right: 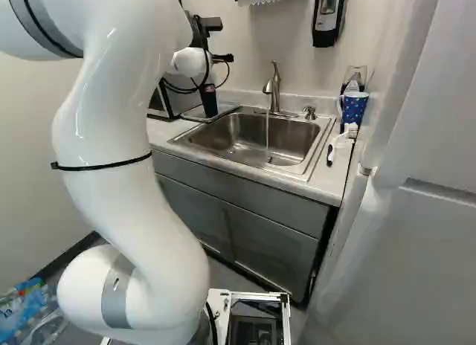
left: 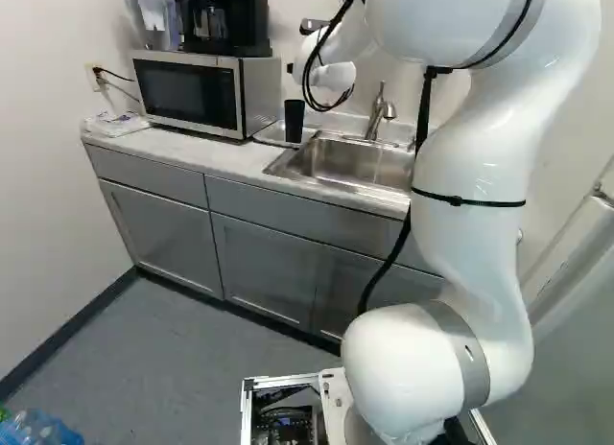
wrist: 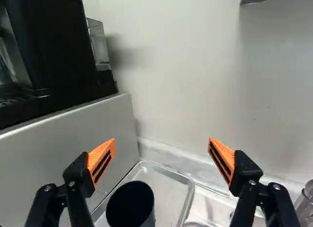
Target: Rinse the cup and place it in the tray
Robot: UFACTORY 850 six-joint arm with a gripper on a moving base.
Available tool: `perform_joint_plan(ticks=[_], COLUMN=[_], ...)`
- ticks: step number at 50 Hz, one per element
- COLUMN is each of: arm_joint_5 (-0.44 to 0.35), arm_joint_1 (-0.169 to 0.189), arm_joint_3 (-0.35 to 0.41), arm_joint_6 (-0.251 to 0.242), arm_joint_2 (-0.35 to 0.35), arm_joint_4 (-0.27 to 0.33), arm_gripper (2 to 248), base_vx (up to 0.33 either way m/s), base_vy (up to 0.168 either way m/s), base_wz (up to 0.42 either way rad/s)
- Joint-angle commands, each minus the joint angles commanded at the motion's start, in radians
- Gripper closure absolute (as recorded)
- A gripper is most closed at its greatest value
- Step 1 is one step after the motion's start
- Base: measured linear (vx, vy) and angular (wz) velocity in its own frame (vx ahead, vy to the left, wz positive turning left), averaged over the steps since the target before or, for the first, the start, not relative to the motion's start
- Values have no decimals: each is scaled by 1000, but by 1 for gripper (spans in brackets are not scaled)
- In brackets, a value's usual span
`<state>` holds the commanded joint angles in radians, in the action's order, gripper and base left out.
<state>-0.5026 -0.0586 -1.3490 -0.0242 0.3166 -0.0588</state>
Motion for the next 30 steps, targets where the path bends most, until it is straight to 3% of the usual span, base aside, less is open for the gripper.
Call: perform_joint_plan(ticks=[30], arm_joint_5=[84], arm_joint_1=[51], arm_joint_3=[-13], arm_joint_6=[0], arm_joint_2=[-43], arm_joint_4=[0], arm_gripper=[3], base_vx=[0], base_vy=[0], base_wz=[0])
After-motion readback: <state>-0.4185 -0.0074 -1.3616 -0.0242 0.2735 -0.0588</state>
